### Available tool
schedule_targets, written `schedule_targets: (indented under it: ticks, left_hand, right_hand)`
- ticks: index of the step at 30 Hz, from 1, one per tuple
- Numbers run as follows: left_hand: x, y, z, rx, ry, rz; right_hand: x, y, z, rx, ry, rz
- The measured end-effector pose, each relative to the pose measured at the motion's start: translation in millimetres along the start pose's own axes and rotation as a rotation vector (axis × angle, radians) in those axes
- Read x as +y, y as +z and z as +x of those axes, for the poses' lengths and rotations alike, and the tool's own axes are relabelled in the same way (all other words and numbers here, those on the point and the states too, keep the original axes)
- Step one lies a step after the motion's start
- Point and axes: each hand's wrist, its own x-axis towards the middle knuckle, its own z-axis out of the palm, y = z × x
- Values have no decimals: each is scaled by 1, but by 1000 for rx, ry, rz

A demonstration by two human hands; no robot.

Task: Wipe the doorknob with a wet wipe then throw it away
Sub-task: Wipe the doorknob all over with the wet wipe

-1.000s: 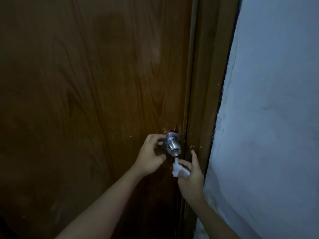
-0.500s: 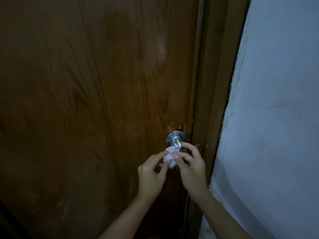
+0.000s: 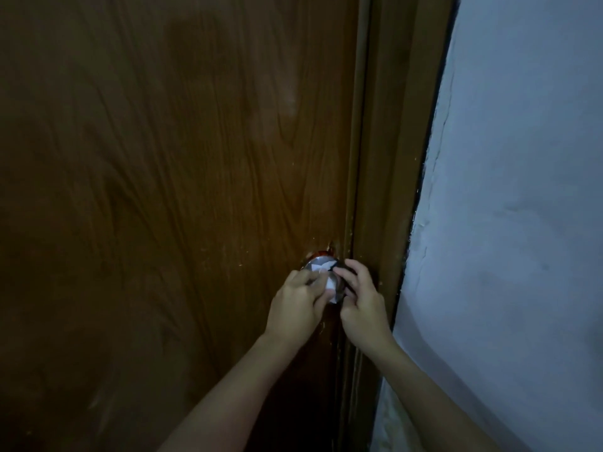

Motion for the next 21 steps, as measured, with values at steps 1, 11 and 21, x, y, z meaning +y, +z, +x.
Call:
schedule_targets:
  ticks: [1,11,21]
  left_hand:
    - [0,2,-1,11,-24,-8]
    - [8,0,0,35,-11,-25]
    - [23,9,-16,162,-438,-362]
  right_hand:
    - [1,-1,0,4,7,3]
    - [-1,-2,6,-22,37,20]
    - [-2,-1,10,-1,27,9]
